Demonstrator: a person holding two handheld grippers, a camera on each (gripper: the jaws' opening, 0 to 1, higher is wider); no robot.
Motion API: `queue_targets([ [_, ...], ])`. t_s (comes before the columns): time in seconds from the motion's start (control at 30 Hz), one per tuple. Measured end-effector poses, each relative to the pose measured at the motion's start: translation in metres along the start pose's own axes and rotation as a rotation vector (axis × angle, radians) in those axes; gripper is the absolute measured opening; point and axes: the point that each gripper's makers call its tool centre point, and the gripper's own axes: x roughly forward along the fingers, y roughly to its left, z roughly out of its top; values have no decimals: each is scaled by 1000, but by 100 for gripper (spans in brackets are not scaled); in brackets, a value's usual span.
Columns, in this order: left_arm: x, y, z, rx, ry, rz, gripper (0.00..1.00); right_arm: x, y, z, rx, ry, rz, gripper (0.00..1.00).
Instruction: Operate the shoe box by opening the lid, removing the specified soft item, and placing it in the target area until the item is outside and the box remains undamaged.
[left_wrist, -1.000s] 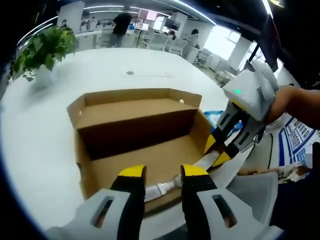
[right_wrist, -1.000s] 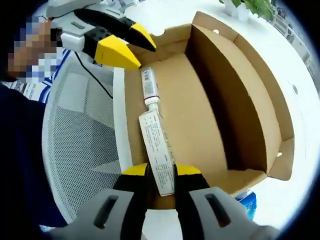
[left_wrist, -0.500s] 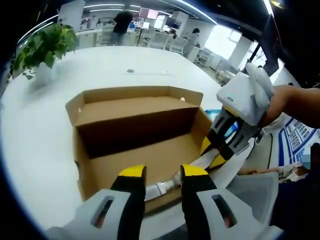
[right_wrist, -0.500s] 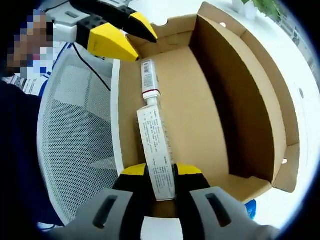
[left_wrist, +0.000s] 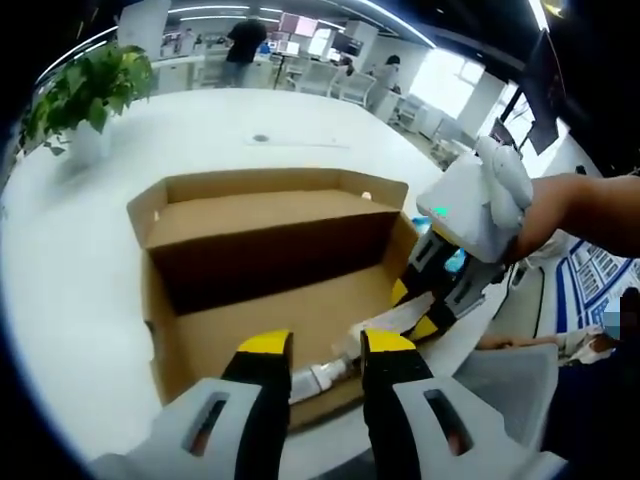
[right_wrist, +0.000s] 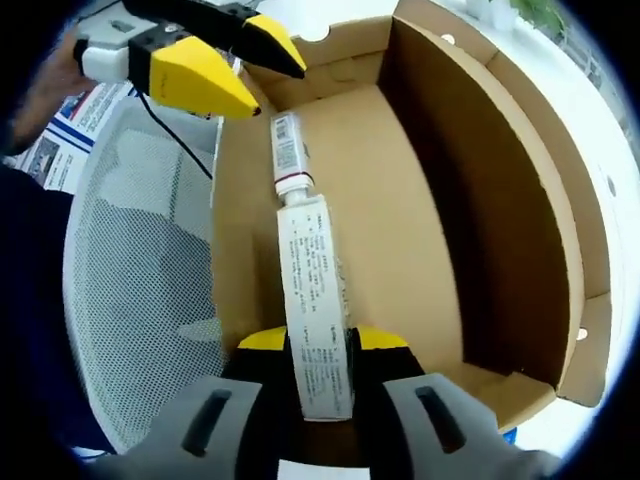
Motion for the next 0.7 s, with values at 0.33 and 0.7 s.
queue_targets([
  [0.33, 2, 2, -1, -8, 3, -4, 25, 7, -7, -5, -37, 33, -17, 20],
  [0.7, 6, 0, 1, 0, 7, -10, 25, 6, -9, -2, -30, -1, -37, 19],
])
